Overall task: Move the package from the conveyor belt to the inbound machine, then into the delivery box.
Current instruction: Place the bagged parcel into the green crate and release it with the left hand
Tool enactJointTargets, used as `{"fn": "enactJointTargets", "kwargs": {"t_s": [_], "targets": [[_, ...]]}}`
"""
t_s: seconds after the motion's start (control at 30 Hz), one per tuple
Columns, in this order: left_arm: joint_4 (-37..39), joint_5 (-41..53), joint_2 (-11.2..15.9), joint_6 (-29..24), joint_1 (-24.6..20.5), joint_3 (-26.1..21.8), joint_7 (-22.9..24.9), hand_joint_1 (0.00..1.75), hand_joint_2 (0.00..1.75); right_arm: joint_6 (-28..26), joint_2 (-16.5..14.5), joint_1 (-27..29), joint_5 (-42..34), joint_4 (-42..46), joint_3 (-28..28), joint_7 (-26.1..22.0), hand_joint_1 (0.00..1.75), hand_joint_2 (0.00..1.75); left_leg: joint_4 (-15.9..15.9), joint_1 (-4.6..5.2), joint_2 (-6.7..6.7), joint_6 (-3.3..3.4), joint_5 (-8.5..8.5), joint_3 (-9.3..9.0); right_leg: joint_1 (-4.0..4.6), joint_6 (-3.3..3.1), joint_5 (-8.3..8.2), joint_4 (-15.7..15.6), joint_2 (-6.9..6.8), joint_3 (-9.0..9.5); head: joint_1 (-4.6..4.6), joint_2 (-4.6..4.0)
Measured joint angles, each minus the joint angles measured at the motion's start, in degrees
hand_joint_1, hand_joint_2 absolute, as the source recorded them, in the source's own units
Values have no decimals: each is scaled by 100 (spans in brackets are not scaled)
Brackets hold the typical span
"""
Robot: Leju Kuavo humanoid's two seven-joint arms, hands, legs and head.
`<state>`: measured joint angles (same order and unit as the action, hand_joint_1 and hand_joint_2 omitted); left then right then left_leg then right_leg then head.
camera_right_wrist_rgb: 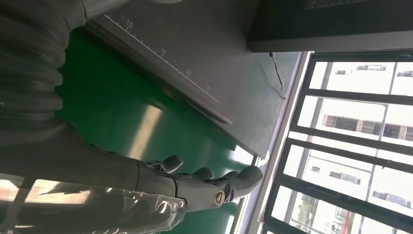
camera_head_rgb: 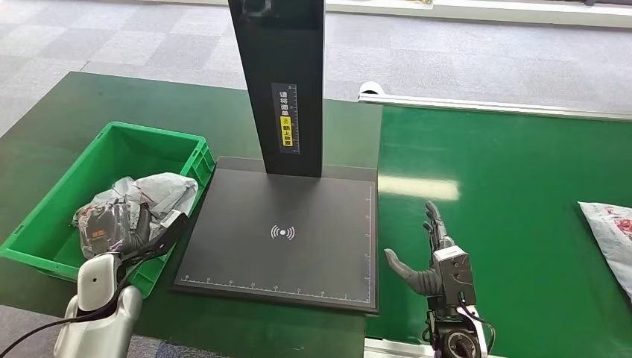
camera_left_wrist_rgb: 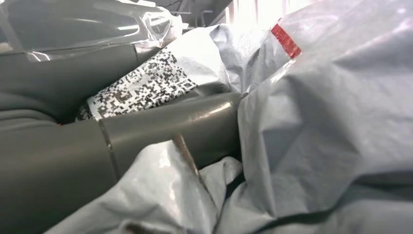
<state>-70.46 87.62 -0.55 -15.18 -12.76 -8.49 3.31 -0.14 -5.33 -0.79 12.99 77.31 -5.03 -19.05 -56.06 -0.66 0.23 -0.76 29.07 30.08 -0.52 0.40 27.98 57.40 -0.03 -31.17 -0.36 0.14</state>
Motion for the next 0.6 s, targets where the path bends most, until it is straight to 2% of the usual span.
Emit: {"fn": "enactJointTargets", "kwargs": {"t_s": [0.27, 0.43, 0.6], "targets": [[28, 1, 50, 93, -8, 89, -5, 175, 0, 54, -39, -10, 52, 0, 58, 2, 0, 175, 1, -1, -1, 0, -1, -11, 1, 0, 0, 2, 1, 12, 1, 0], [45, 7, 48, -202, -5, 90, 182, 175, 0, 77, -105, -74, 89, 0, 80, 21, 0, 175, 1, -1, 0, 0, -1, -12, 1, 0, 0, 2, 0, 13, 1, 0], [58, 7, 46, -248, -6, 90, 213, 175, 0, 77, -145, -100, 90, 0, 92, 21, 0, 175, 1, -1, 0, 0, -2, -12, 1, 0, 0, 2, 0, 12, 0, 0]]}}
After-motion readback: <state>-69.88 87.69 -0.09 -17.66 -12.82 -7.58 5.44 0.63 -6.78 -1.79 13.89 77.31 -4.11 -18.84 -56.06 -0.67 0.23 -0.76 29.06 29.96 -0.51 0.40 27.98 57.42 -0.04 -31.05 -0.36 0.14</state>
